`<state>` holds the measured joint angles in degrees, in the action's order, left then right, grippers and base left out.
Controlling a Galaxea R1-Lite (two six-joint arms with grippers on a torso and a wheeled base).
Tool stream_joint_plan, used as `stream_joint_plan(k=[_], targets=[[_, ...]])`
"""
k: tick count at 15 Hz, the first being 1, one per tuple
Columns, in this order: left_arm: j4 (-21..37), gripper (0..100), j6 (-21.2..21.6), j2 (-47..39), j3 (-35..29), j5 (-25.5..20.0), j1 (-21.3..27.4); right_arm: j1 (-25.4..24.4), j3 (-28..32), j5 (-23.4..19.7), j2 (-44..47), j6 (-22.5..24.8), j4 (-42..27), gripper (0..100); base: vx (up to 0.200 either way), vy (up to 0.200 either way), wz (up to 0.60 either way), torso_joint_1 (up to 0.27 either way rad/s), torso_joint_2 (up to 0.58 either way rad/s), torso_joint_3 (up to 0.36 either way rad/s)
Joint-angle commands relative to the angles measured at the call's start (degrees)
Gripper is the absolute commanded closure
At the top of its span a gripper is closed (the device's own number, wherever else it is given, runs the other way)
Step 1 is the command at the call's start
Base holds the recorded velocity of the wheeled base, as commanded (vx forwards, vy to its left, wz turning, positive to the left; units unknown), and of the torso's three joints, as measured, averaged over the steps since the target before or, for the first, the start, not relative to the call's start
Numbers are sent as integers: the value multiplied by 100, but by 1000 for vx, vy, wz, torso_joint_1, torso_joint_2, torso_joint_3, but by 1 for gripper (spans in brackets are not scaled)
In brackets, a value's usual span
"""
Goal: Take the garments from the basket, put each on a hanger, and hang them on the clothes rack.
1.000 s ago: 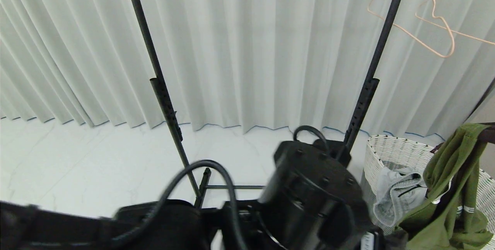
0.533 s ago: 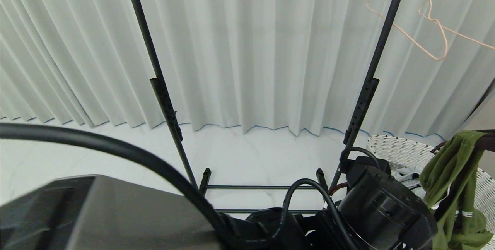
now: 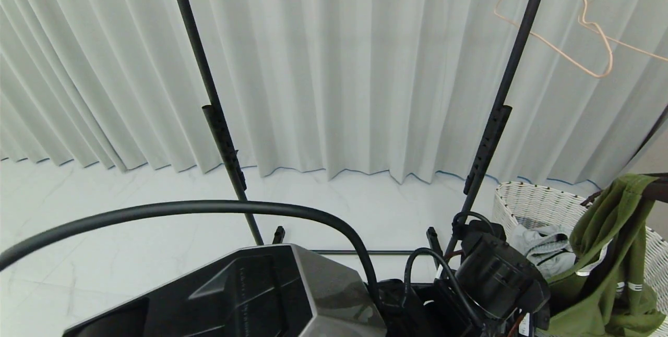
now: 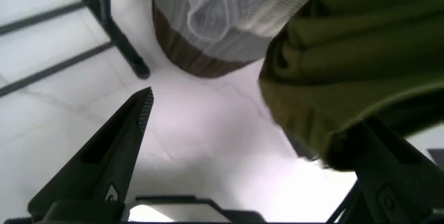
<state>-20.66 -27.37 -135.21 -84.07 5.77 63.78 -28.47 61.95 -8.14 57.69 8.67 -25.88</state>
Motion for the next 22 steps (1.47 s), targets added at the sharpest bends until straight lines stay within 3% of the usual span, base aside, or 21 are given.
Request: stream_joint_plan(k=[1,2,5,7,11,13,15,17,20,22], targets=[[1,0,-5,-138,39,3,-6,-1,1,-3,-3,-5,4,100,0,0,0,0,0,0],[1,100,-5,-120,92,3,-15,-1,1,-3,-12,-14,4,100,0,0,0,0,0,0],[10,100,-49,135,303,83,-24,8,-17,15,-38,-41,4,100,0,0,0,0,0,0],[1,100,-23,689,954,109,55,8,-52,23,-47,-41,4,100,0,0,0,0,0,0],[1,100,-41,2587,2412,408,258,8,-69,-12,-126,-5,241,100,0,0,0,0,0,0],[36,100,30,3835,3362,250,785,8,-254,-12,-126,30,470,100,0,0,0,0,0,0],[106,100,82,4573,3819,232,1172,-10,-412,-29,-117,206,681,100,0,0,0,0,0,0],[801,100,109,5215,3968,434,1180,-124,-667,-3,-91,496,716,100,0,0,0,0,0,0],[1732,100,135,5874,3951,926,917,-326,-1054,6,85,496,1252,100,0,0,0,0,0,0],[2453,100,364,6375,3810,1058,389,-432,-1045,15,419,478,1920,100,0,0,0,0,0,0]])
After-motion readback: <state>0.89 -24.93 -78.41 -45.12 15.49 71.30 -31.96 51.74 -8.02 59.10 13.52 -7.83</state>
